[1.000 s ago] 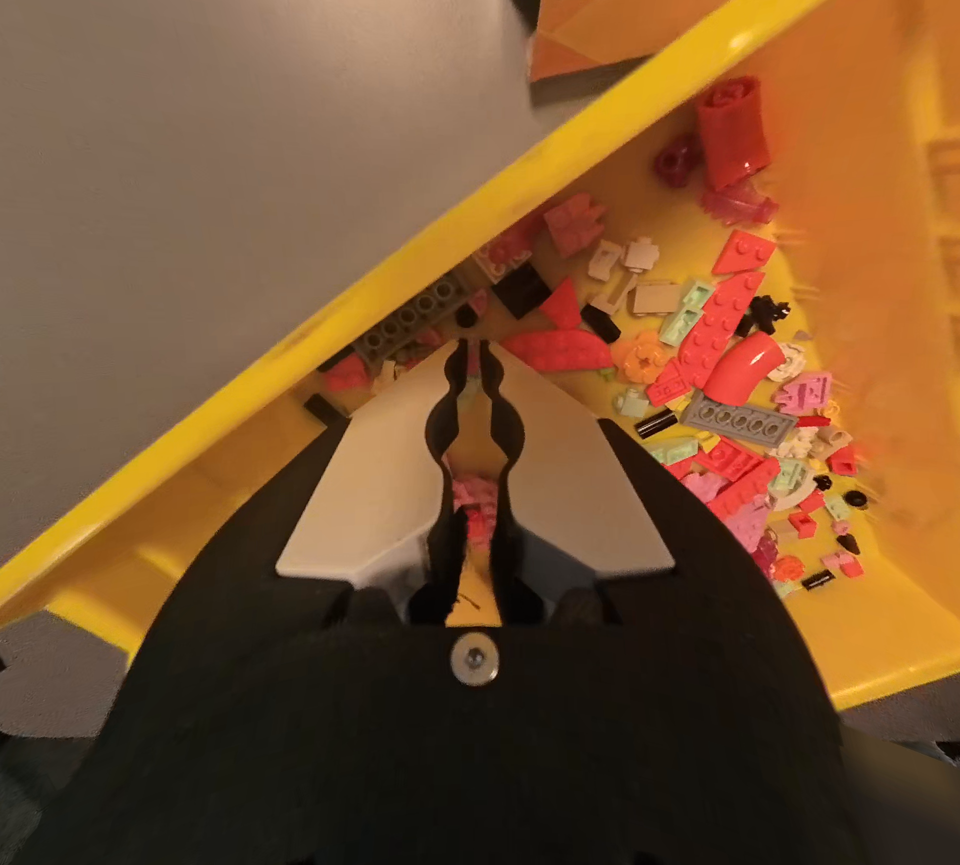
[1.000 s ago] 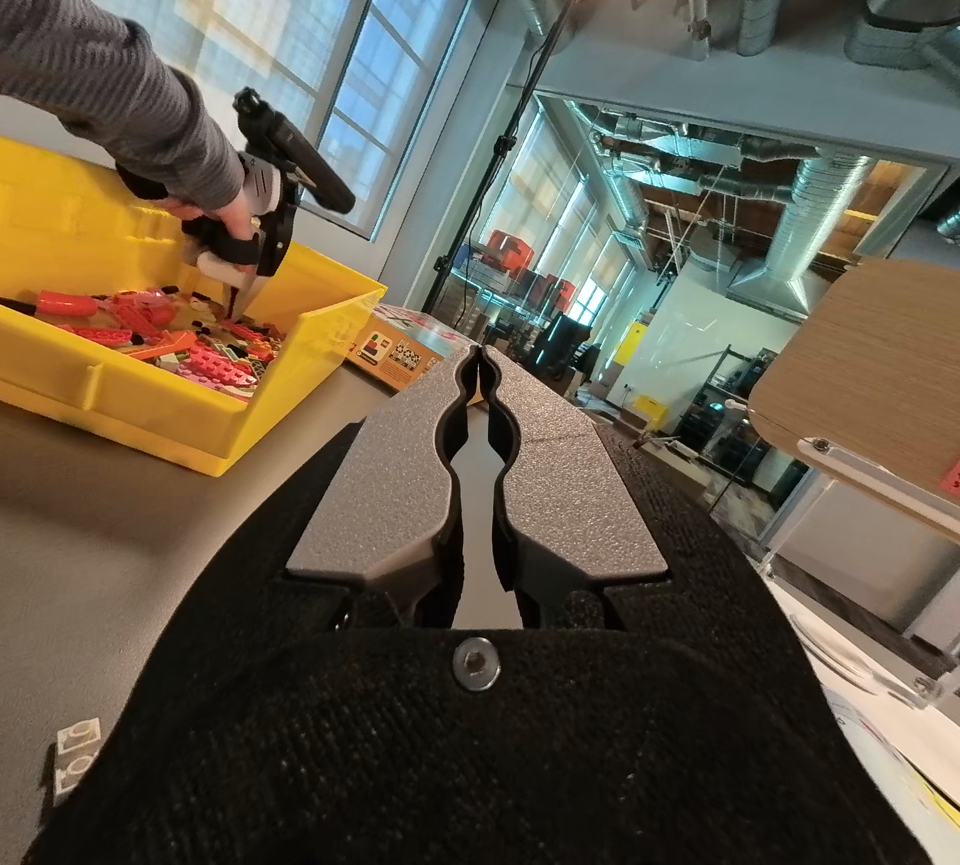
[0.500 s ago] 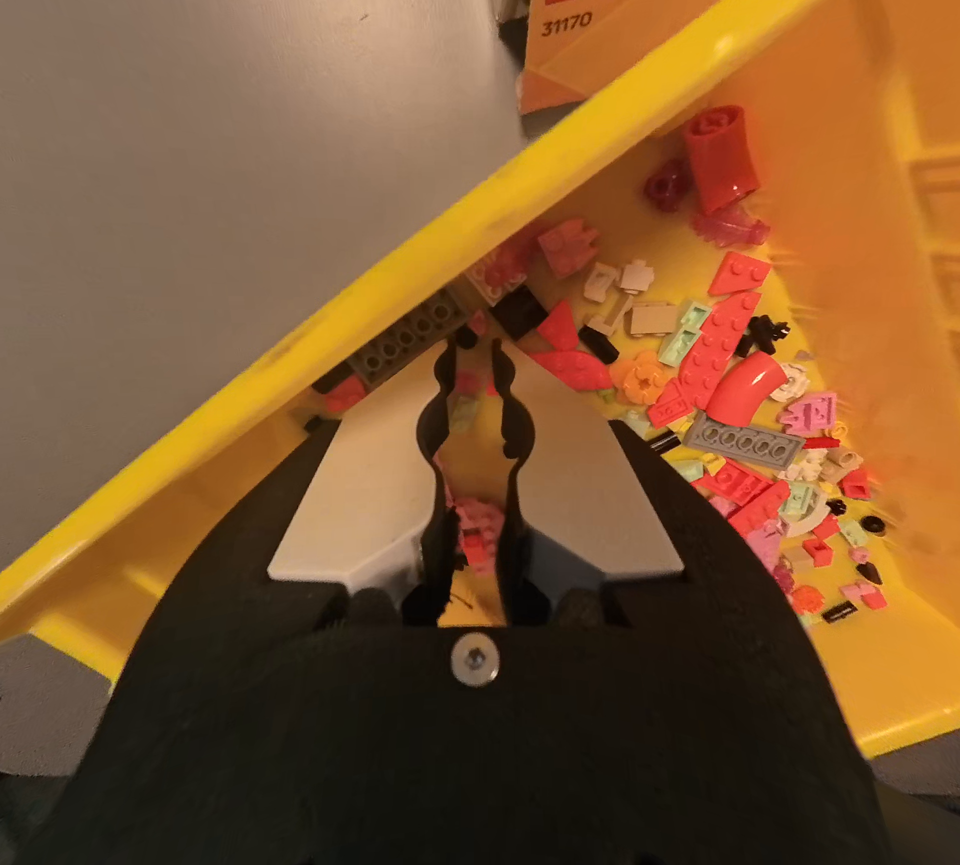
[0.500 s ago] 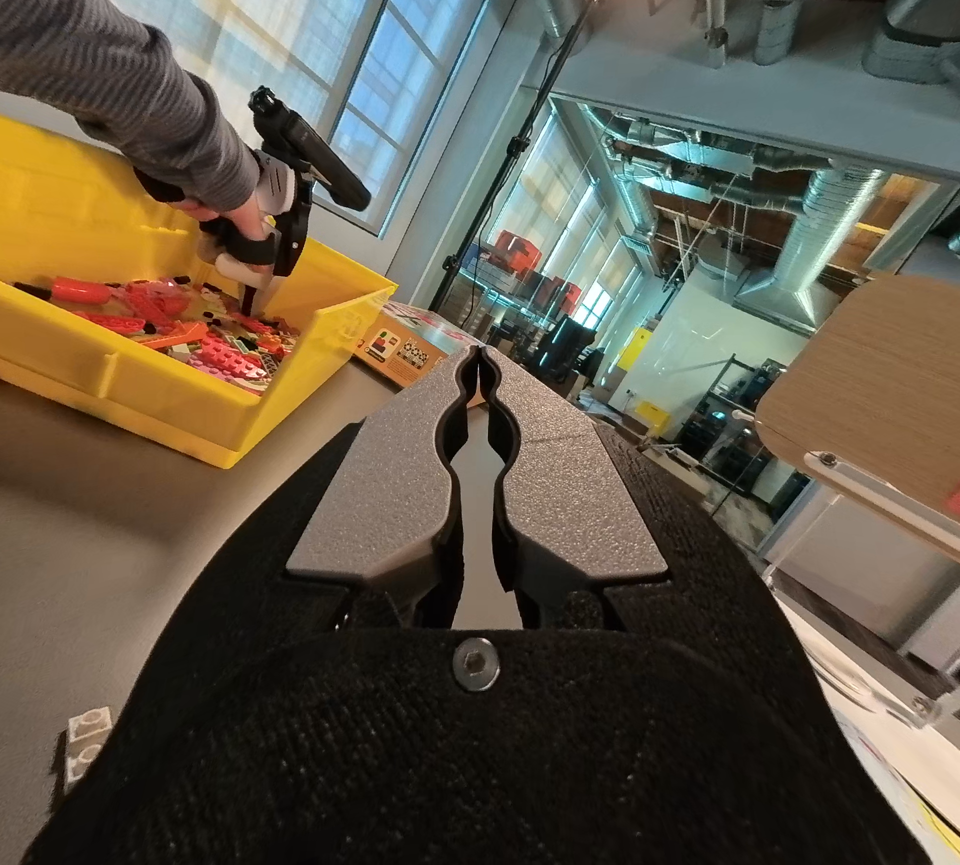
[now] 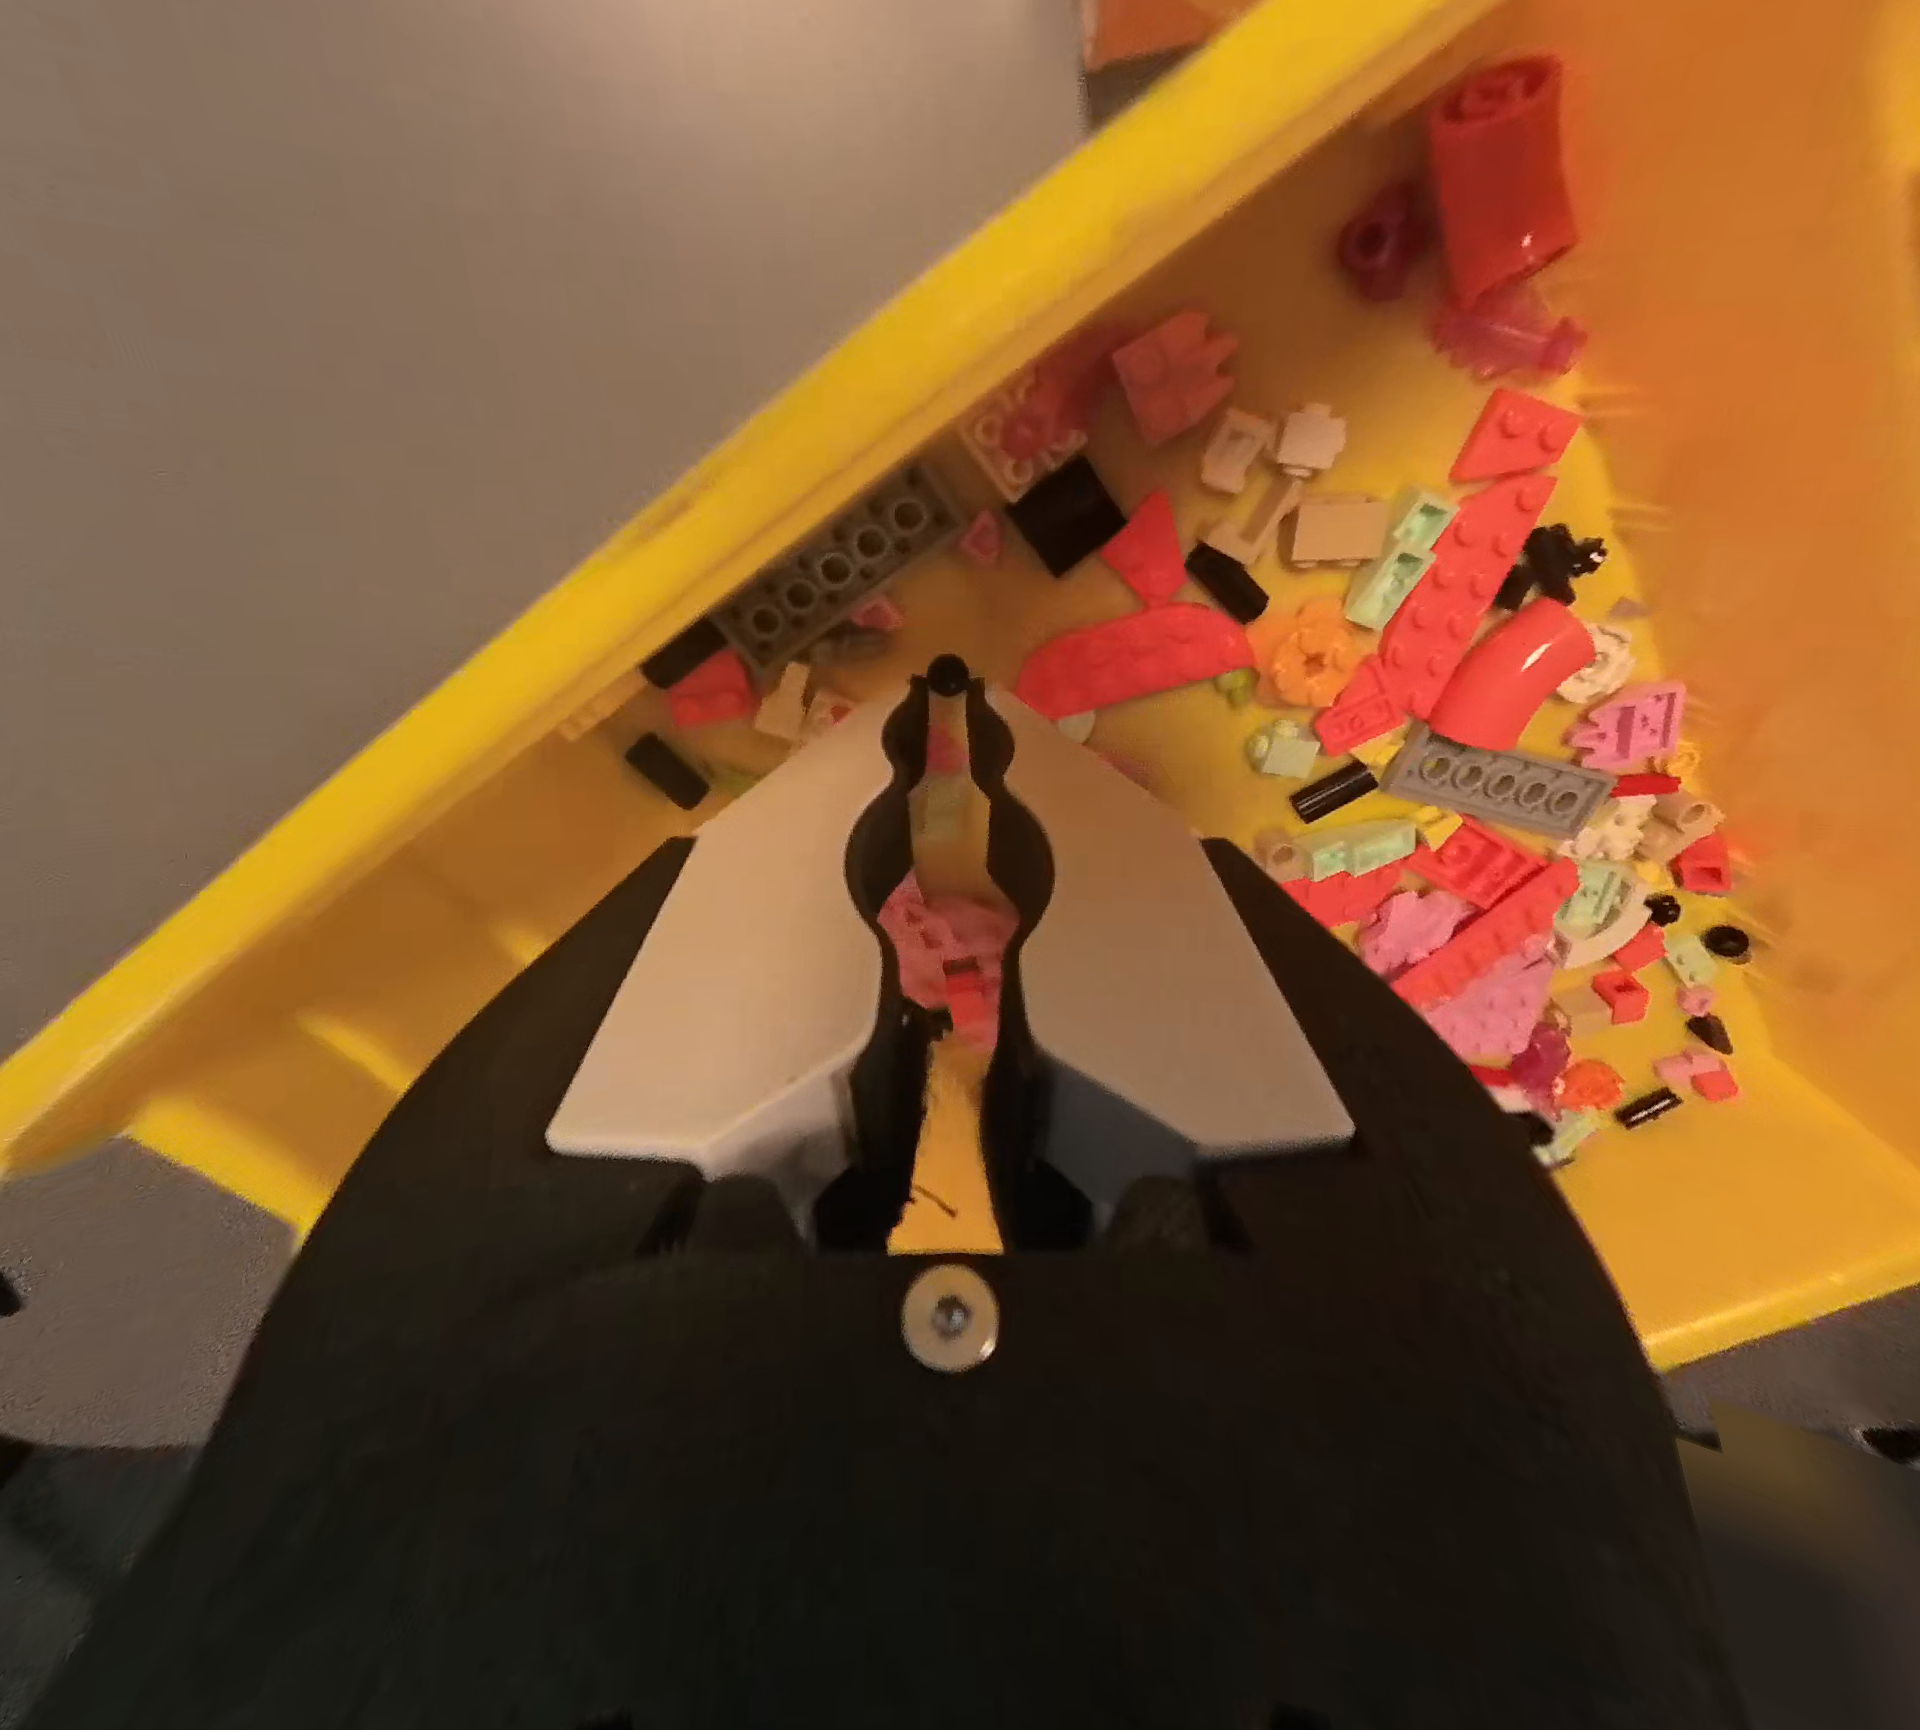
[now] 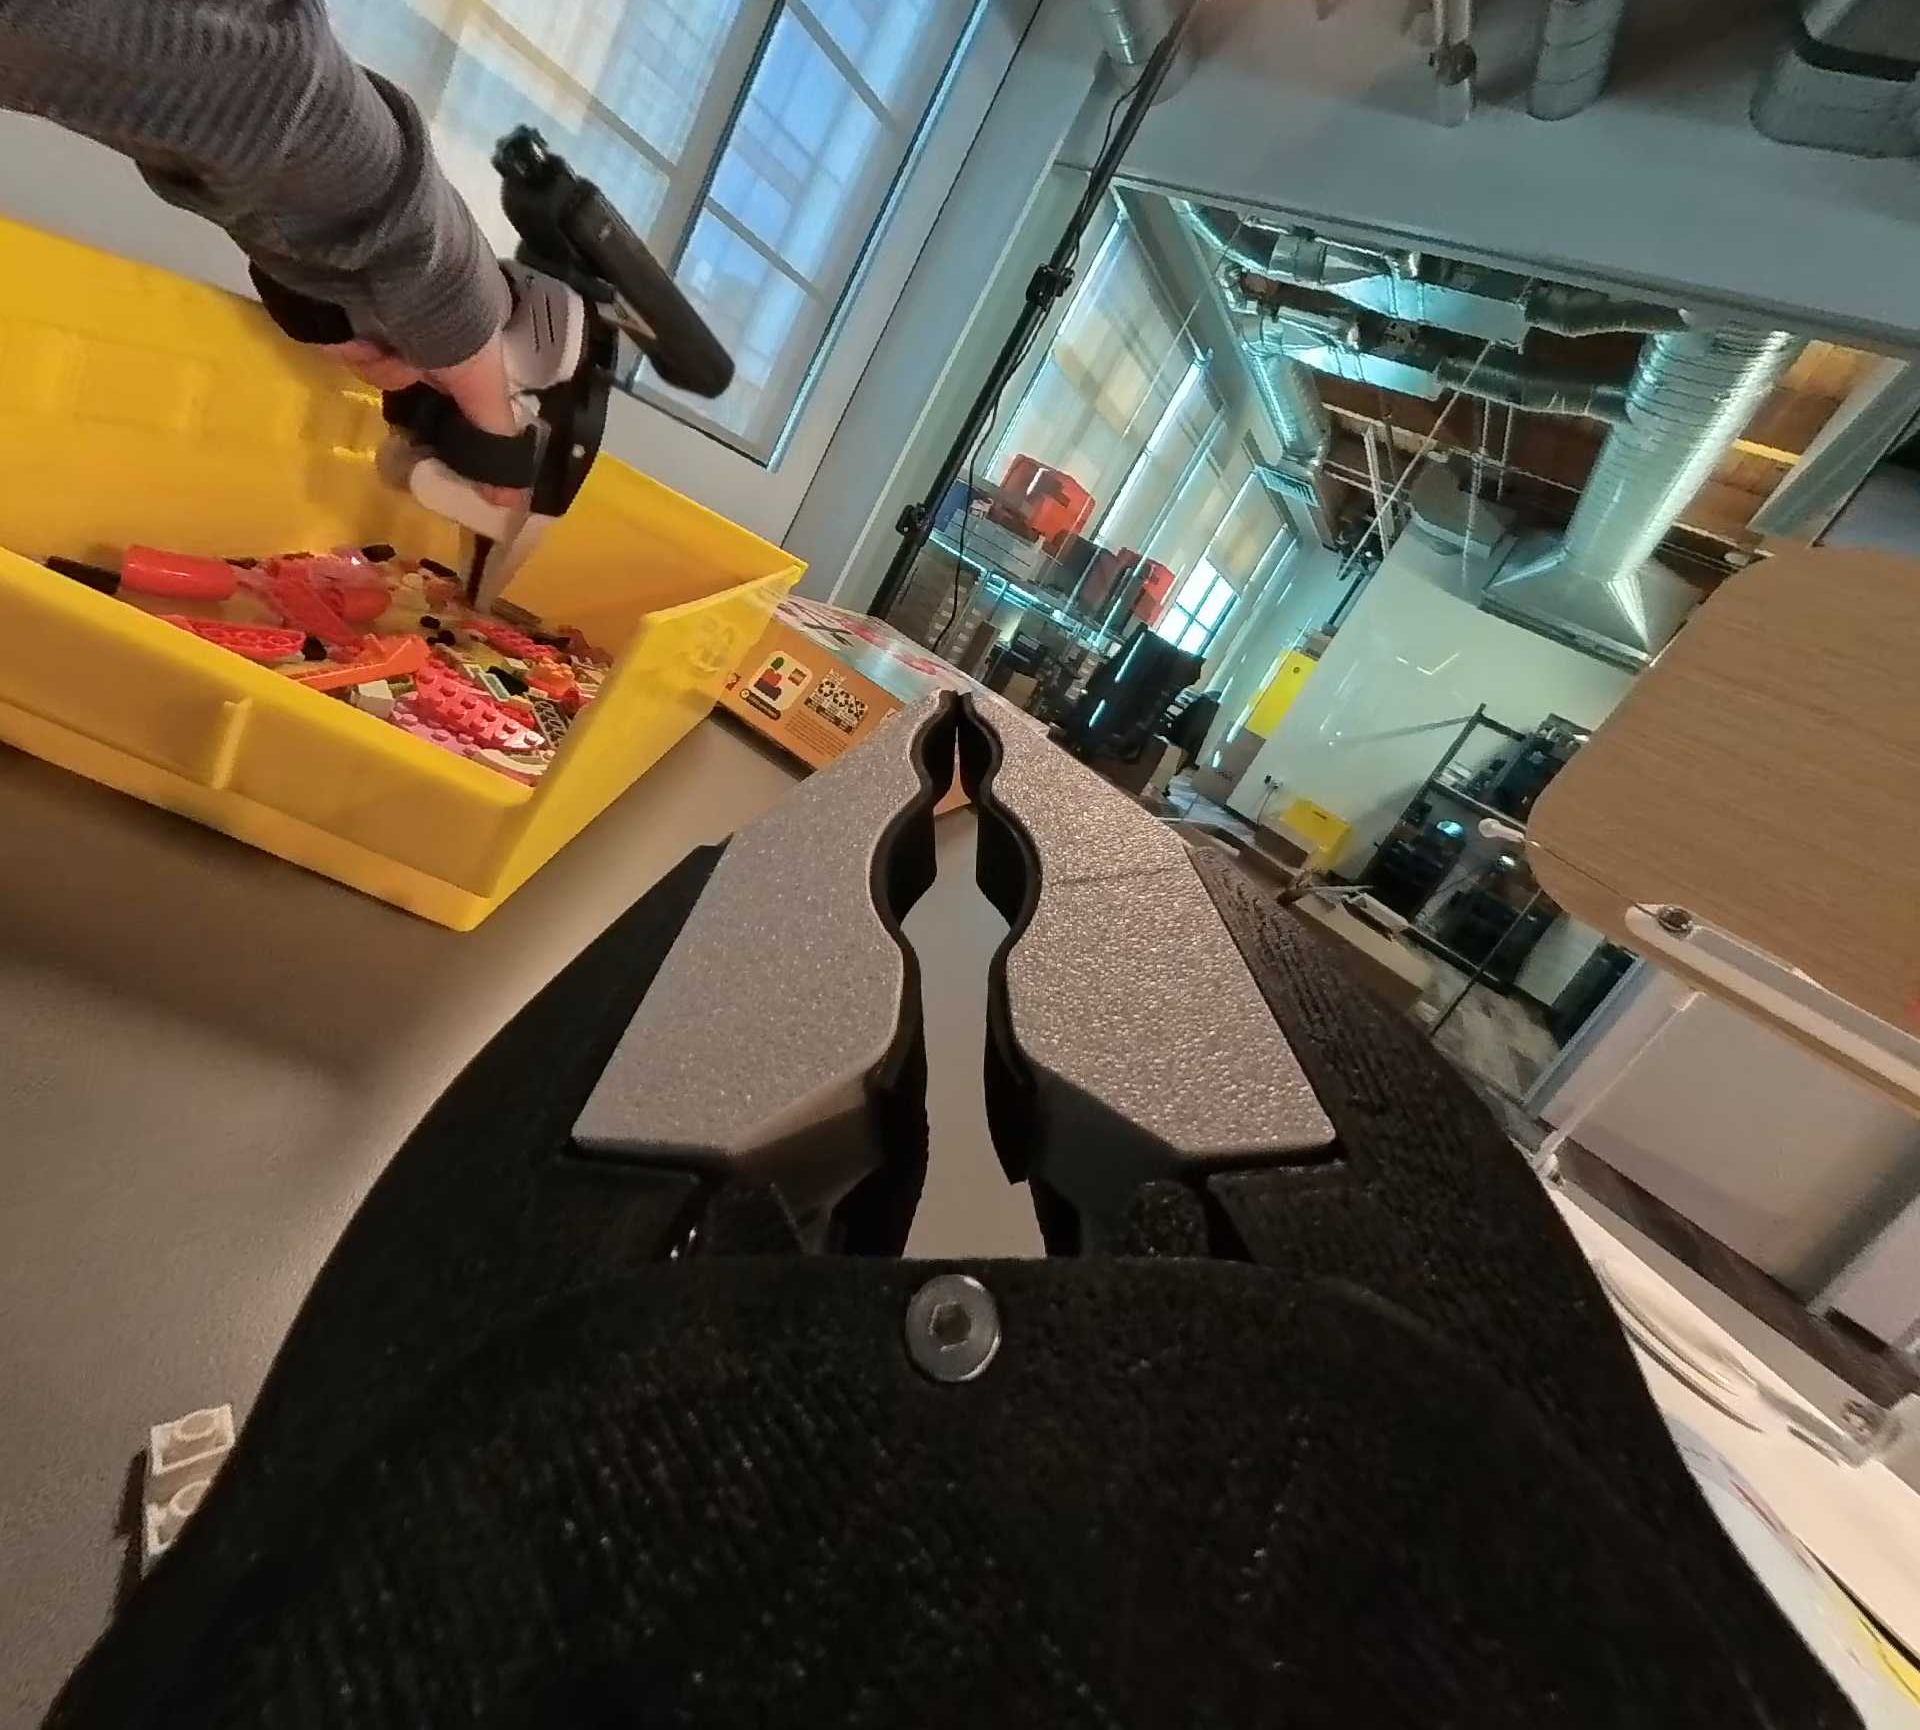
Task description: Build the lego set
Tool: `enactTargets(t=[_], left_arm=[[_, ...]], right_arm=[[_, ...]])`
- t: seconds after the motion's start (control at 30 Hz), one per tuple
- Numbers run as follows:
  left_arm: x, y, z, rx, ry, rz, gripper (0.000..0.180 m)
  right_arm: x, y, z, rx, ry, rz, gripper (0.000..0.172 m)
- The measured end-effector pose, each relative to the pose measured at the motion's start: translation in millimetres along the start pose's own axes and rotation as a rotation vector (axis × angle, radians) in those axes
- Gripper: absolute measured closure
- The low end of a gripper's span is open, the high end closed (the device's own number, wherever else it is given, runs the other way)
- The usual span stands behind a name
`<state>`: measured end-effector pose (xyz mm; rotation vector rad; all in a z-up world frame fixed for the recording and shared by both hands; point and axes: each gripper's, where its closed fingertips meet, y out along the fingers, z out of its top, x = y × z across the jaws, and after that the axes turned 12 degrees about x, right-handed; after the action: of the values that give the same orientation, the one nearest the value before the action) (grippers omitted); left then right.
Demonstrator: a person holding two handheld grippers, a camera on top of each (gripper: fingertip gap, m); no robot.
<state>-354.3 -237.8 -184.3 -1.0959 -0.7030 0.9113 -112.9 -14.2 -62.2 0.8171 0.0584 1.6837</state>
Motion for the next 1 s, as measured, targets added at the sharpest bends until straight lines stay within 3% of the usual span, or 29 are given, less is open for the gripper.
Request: enactTargets(t=[0.1,0.8,0.93,1.0], left_arm=[[-2,-3,6,0.04,-0.029,-0.006,0.162],[-8,5,4,0.021,0.029,0.067,0.17],[14,5,4,0.026,-0.057,-0.084,0.17],[7,4,5,0.029,-0.03,-0.034,0.17]], right_arm=[[0,0,0,-0.001,0.001,0.002,0.172],[-2,0,-1,-0.008,0.006,0.009,0.172],[-2,1,-2,-0.009,0.008,0.011,0.172],[-2,1,-2,-0.009,0.008,0.012,0.172]])
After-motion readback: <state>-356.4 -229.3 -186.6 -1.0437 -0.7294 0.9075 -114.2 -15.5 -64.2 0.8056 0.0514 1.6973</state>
